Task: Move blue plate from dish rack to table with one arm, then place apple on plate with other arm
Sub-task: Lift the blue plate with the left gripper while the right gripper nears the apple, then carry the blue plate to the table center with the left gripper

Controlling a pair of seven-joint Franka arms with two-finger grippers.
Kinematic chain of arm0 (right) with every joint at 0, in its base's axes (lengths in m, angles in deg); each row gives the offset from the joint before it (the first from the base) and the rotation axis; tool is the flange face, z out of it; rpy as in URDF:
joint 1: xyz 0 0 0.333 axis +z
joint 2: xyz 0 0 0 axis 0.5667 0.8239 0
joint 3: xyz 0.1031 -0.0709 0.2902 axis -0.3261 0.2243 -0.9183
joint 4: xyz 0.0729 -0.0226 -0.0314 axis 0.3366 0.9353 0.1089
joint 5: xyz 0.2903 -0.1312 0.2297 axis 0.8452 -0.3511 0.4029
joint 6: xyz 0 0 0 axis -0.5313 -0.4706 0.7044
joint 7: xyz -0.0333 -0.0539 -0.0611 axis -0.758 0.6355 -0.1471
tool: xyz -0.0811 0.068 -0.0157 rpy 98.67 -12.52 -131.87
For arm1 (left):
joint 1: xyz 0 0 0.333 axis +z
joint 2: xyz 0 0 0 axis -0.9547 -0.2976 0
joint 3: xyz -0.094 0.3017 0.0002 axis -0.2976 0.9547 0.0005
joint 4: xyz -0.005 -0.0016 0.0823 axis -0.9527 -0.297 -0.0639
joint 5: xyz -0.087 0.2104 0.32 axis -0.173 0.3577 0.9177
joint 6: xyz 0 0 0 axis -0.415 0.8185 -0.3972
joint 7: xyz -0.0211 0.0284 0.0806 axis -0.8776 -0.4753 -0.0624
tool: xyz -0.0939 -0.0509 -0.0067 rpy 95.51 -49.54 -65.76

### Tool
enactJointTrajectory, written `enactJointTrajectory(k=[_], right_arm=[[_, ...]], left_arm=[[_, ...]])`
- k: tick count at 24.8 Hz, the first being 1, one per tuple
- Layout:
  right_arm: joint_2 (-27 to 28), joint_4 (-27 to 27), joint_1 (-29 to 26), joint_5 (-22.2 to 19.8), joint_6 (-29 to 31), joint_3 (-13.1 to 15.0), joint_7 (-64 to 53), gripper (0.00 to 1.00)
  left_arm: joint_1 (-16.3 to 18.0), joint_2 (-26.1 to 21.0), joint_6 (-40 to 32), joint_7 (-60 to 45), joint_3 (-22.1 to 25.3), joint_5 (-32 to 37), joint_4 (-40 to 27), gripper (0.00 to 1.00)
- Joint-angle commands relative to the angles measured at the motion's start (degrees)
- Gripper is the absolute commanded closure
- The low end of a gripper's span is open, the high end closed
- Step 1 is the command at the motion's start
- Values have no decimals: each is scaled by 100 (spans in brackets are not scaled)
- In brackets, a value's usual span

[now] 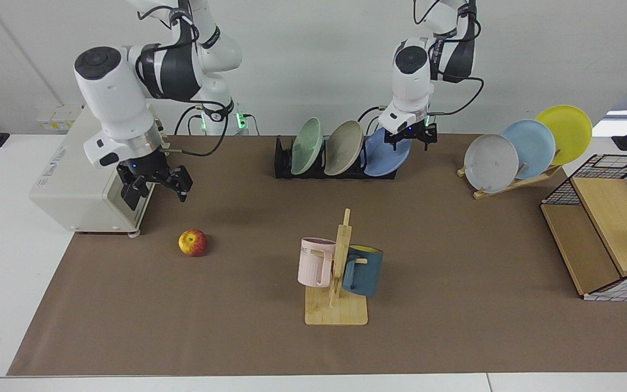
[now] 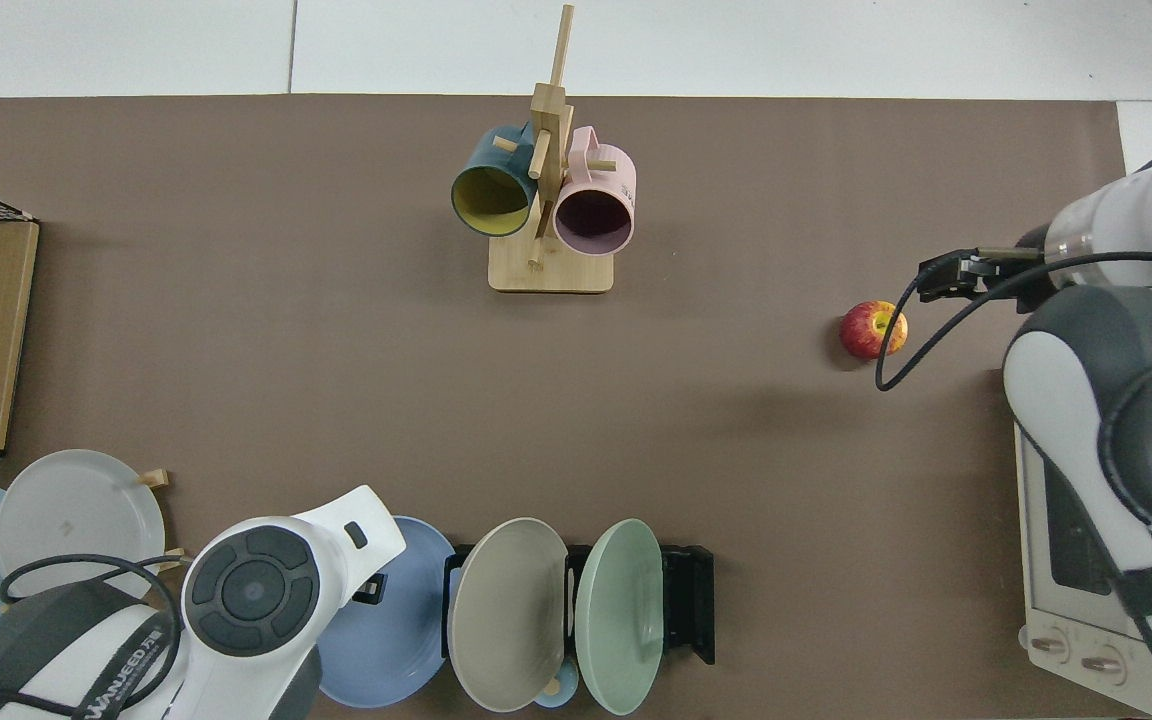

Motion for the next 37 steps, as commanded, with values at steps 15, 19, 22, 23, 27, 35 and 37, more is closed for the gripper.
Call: enactJointTrajectory(k=[15,19,22,23,27,35,37], right_arm=[[1627,46,111,12,1374,-10,-105,0],[1742,221,50,12,1637,-10,-333,0],[1768,406,32,12,1840,-10,-491,0],[1769,450,23,12,1849,-10,-544,0],[1769,520,23,12,1797,-10,-658,0],[1733,547,49,12,1533,-10,-746,2],[1733,547,49,21,1533,-10,-720,26]], left_arm=[[16,-111,-274,358,60,64,268,100],[51,-120,-688,463,86,396,759,100],[69,-181,-898,464,86,880,1233,100],[78,-216,-943,464,95,969,1392,100],[744,-488,-1022,481,218,1049,2270,100],[1194,-1393,-296,-352,693,-514,3275,100],[1194,-1543,-30,-371,693,-944,3161,100]])
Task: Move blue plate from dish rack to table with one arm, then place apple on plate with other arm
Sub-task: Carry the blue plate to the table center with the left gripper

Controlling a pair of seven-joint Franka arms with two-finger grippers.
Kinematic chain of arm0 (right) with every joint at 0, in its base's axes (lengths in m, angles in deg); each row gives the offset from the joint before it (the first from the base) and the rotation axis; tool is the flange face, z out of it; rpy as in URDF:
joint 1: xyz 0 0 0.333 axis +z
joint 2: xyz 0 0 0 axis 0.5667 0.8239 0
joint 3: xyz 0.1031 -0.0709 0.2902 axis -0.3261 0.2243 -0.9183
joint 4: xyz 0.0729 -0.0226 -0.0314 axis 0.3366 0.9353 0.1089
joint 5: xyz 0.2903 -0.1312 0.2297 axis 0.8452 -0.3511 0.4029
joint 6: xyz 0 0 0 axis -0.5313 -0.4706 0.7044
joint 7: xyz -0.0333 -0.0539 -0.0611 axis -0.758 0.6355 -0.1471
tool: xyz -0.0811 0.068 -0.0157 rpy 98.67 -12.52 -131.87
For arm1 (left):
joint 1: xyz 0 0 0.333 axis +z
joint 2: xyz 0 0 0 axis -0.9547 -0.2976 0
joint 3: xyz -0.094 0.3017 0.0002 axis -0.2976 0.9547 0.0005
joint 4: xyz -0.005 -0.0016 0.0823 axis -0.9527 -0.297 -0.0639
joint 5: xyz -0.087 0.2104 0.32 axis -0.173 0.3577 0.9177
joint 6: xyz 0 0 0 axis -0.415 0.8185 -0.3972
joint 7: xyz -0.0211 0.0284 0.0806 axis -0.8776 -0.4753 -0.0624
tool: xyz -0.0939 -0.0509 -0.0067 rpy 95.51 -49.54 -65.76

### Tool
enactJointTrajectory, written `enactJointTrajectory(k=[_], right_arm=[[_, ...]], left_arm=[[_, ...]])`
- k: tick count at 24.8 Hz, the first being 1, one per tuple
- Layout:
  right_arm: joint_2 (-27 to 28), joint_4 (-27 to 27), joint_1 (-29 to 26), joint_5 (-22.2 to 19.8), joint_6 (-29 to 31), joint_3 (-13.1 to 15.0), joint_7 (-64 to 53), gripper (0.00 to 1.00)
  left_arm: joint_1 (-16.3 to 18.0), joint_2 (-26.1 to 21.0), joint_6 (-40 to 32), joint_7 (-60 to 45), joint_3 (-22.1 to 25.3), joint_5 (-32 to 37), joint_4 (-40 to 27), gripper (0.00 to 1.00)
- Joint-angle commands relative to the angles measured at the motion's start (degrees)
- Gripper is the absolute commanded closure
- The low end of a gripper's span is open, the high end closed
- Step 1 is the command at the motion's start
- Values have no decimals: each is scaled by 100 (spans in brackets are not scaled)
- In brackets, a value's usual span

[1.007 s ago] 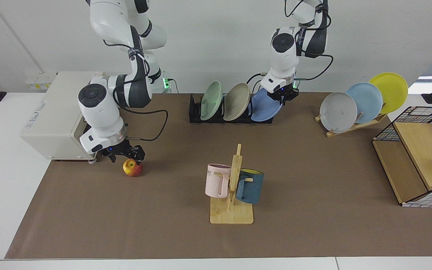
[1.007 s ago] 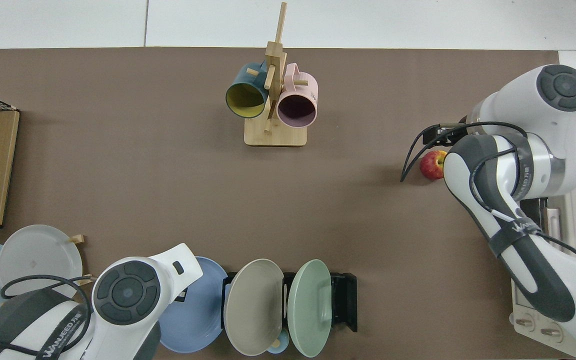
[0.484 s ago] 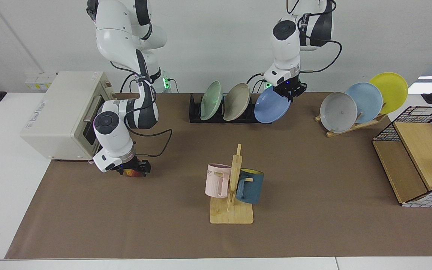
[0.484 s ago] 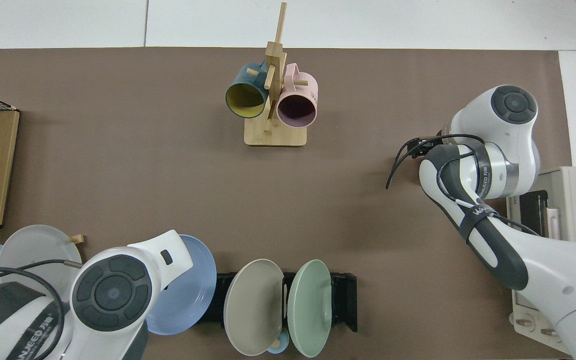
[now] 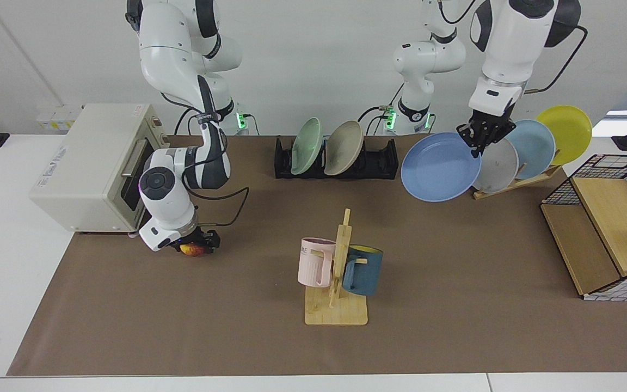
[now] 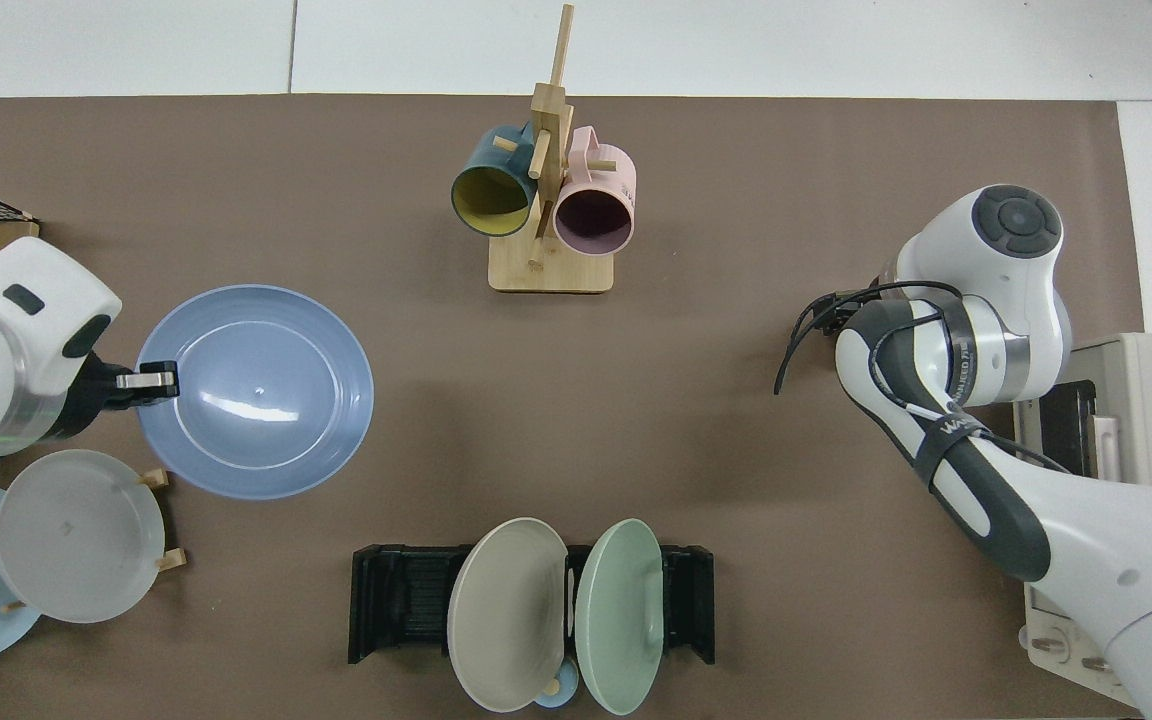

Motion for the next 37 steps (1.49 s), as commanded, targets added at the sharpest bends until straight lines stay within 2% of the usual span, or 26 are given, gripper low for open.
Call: enactJointTrajectory(k=[1,2,3,4,5,8,11,14,17,22,25,37], right_arm=[[-113,100,-33,21,-87,-27,-174,44],[-113,100,-33,21,-122,-27,-156,59],[-113,83,-33,30,-174,-35,-156,81],[-113,82,-42,65,-192,-27,-156,98],[-113,74,-33,100,-201,-27,-156,100],[-105,21,-33,109,-219,-27,-156,100],[-113,-137,-42,126,-394,-27,-156,100],[-166,-181,-25,276,-439,-27,-147,100],[-306,-181,-7,399,-491,-27,-130,100],[-719,-199,-7,495,-824,-27,-95,100],[-904,-356,10,540,-1246,-27,-51,100],[-2028,-489,37,417,-2521,26,20,100]], left_arm=[[-23,-455,497,-404,-54,-885,18,100],[-40,-499,567,-386,-54,-1053,-43,100],[-84,-586,759,-386,-63,-1185,-96,100],[-111,-744,996,-395,-80,-1265,-123,100],[-128,-893,1155,-395,-133,-1370,-132,100],[-251,-1228,1472,-456,-273,-1713,-132,100],[-435,-1728,1894,-640,-510,-1758,-175,100],[-717,-1826,2561,-983,-564,-1766,-386,100],[-910,-2037,2756,-1116,-590,-1749,-413,100],[-1130,-2055,2774,-1195,-590,-1749,-623,100],[-1236,-2046,2940,-1239,-590,-1740,-782,100],[-1245,-2099,3143,-1203,-590,-1670,-914,100]])
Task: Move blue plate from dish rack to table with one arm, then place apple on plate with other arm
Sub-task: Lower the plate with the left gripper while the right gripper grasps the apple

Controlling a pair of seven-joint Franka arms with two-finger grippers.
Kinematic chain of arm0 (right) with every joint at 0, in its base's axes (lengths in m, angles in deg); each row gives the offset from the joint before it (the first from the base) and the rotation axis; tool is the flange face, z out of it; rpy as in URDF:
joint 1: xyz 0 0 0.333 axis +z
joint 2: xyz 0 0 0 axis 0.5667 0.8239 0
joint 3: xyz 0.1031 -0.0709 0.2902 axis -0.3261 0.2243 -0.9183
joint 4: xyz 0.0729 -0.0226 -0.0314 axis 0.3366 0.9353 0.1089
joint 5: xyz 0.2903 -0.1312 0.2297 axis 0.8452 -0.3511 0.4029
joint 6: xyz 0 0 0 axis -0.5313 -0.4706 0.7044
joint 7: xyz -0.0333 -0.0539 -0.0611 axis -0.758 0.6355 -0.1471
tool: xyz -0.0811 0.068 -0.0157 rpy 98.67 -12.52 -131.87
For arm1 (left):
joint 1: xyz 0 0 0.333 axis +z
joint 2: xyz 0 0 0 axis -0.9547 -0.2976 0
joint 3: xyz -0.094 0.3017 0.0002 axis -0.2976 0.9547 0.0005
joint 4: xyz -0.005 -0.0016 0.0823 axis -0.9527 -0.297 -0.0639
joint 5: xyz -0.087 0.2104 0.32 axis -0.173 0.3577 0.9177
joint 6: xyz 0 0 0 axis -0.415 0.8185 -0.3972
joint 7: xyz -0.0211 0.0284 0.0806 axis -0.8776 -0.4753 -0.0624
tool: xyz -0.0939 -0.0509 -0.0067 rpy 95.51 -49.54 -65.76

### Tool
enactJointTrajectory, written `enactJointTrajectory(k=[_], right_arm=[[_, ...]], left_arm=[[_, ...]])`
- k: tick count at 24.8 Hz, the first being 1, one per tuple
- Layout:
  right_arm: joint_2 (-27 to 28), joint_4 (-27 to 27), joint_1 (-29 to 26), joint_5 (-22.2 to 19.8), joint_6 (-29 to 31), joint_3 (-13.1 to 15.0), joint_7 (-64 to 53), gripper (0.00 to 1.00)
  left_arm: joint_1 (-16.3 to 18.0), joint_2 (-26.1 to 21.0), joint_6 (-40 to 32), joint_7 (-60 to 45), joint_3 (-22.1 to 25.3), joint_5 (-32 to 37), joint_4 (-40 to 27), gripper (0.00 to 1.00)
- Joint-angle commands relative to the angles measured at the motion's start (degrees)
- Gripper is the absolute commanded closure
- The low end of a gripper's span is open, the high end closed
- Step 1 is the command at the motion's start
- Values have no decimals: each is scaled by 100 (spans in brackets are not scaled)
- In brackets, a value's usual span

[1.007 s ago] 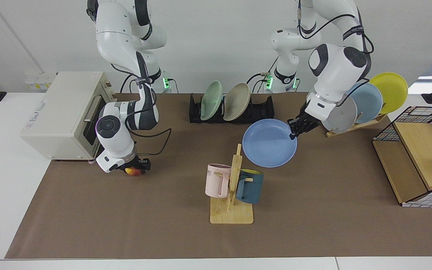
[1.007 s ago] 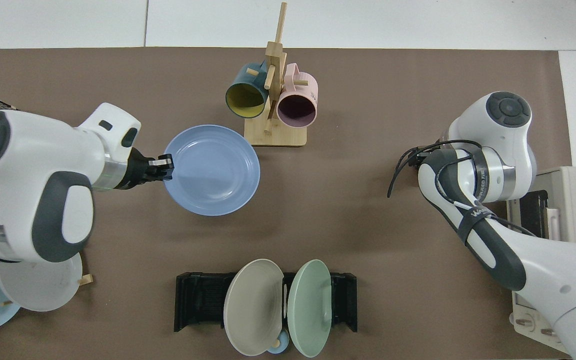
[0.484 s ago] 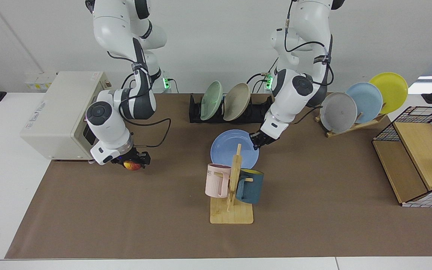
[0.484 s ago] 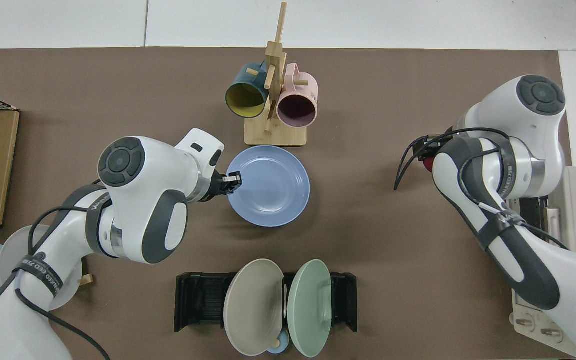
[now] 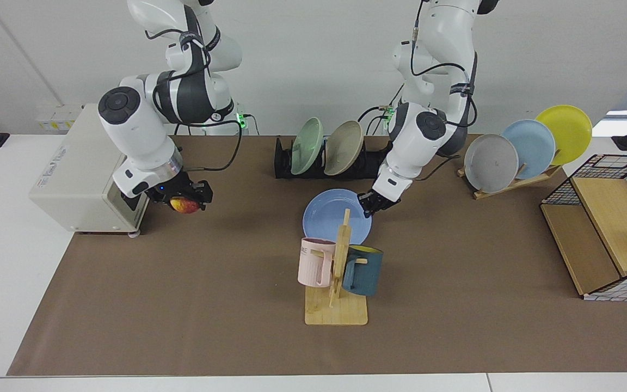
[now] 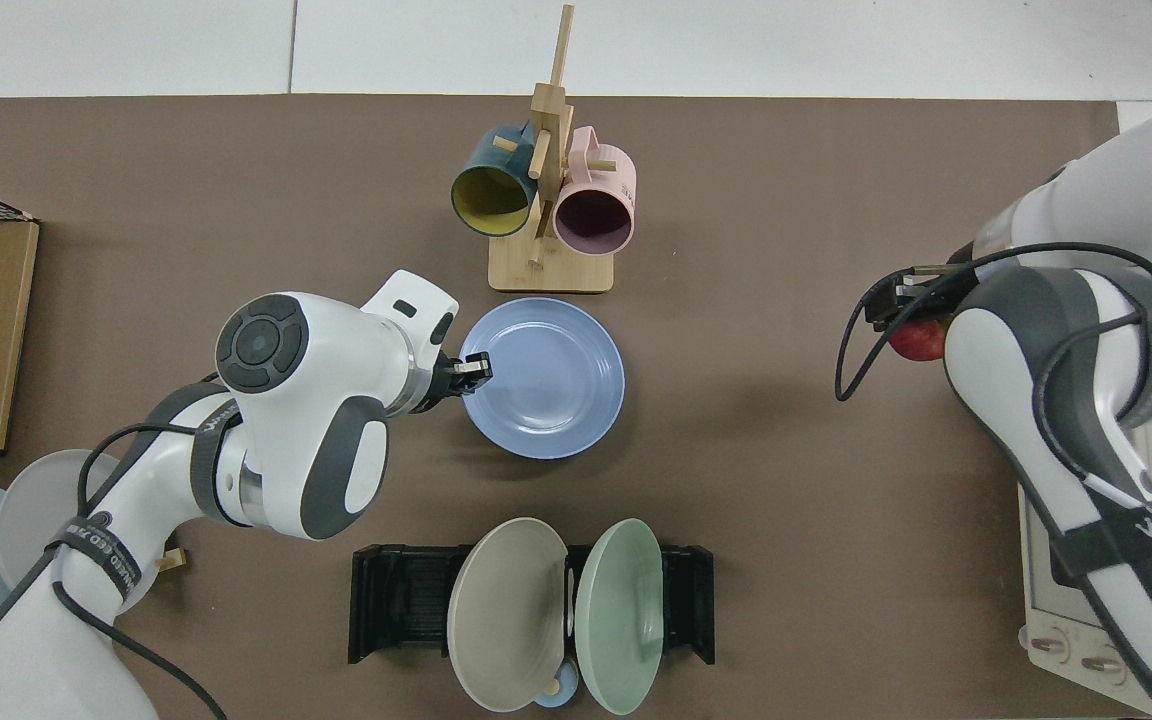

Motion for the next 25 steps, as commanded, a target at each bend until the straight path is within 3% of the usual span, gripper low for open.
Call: enactJointTrajectory(k=[1,6,10,12,14,16,25], right_arm=[[-589,72,-60,-23,-448,27,25,100],[-889,98,-69,-14,-554,-26,218,100],[-898,142,36,3,-440,-34,596,100],[-898,142,168,3,-405,-34,693,100],[-898,142,229,3,-370,-34,815,100],[-881,142,317,3,-352,-34,982,100],[-837,98,695,-23,-308,-34,1545,100]], left_arm=[[-80,54,183,14,50,-1,-209,100],[-133,54,183,14,58,25,-218,100],[-142,54,183,-4,58,25,-218,94],[-142,54,183,-12,58,25,-218,82],[-142,54,183,-56,58,25,-218,60],[-142,54,183,-65,58,25,-218,50],[-124,54,166,-109,76,25,-218,32]])
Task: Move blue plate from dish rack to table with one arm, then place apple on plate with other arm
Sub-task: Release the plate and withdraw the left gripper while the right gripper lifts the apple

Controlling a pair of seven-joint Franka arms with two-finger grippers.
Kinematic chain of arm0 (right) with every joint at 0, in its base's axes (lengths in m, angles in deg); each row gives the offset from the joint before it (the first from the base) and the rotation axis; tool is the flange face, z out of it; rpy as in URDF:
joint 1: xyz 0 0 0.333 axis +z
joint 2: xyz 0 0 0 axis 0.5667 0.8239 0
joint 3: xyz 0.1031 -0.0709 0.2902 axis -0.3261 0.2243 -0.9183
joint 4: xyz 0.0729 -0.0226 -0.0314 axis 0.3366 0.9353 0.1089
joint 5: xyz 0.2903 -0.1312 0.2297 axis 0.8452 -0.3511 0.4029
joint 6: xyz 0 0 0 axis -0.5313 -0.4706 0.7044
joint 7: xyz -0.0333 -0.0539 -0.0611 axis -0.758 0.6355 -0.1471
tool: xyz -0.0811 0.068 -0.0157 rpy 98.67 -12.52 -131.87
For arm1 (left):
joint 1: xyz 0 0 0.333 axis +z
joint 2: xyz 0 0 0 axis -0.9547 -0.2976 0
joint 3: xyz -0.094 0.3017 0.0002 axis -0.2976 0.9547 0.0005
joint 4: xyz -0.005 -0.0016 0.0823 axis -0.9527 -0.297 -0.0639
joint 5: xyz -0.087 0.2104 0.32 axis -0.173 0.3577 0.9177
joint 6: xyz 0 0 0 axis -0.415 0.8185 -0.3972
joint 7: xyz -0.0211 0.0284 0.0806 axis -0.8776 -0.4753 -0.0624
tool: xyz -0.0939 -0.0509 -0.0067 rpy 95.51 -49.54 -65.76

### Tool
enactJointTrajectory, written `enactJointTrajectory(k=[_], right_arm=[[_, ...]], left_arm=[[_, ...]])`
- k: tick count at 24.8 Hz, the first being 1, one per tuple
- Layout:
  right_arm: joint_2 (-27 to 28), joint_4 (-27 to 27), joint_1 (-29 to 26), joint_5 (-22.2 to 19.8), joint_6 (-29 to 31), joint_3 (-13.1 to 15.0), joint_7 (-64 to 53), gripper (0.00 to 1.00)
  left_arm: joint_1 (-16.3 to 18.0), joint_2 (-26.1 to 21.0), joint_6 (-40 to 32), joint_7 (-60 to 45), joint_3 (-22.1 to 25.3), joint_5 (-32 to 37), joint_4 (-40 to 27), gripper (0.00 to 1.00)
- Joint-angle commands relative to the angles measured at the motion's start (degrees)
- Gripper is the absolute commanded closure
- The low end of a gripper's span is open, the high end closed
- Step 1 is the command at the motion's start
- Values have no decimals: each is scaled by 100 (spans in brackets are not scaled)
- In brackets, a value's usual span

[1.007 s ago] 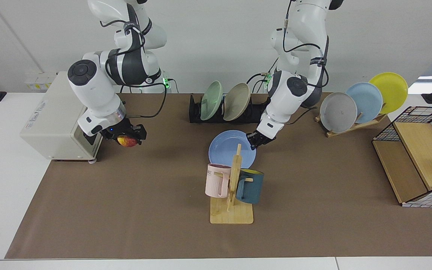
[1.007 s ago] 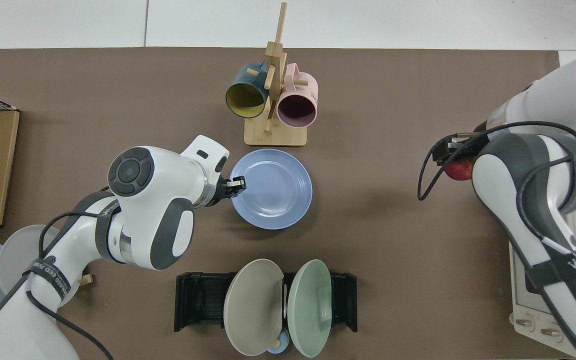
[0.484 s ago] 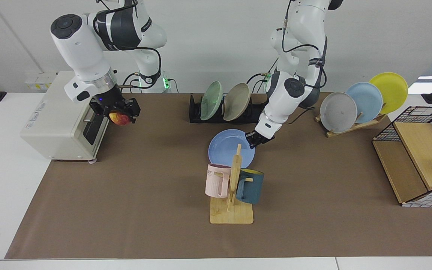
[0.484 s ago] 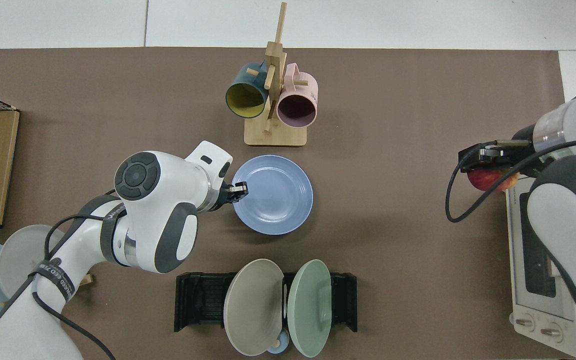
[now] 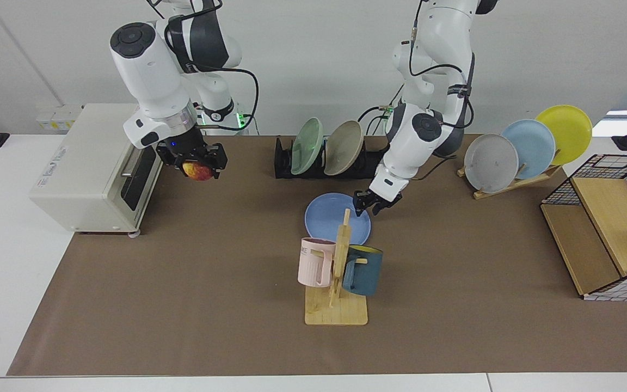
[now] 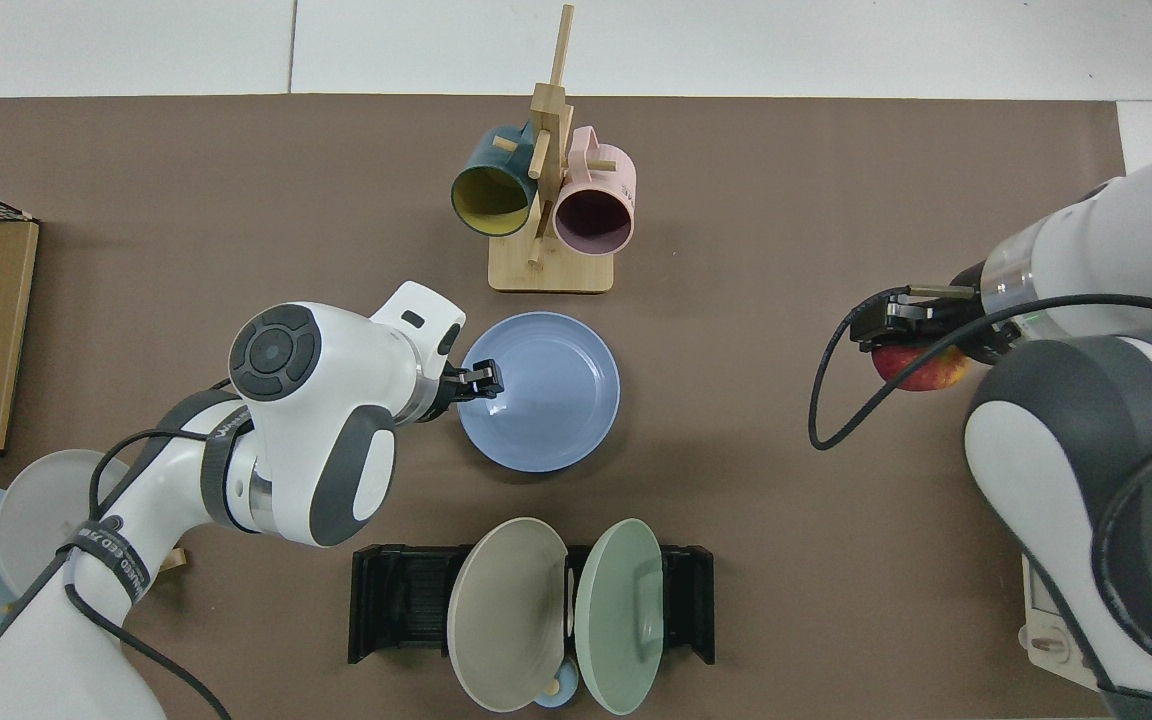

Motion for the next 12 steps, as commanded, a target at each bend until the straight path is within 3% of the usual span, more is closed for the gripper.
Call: enactJointTrajectory(k=[1,6,11,12], right_arm=[[-8,35,216,-12,138,-7,437,100],[71,26,506,-12,234,2,763,100],[193,26,778,-144,376,-7,1185,100],[255,18,831,-153,384,1,1237,100]], left_arm=[[-53,54,124,-107,81,22,-96,30],[35,62,-60,-142,116,329,-17,23],[298,150,-1184,-213,134,988,474,18],[412,211,-1351,-187,99,1076,562,12]])
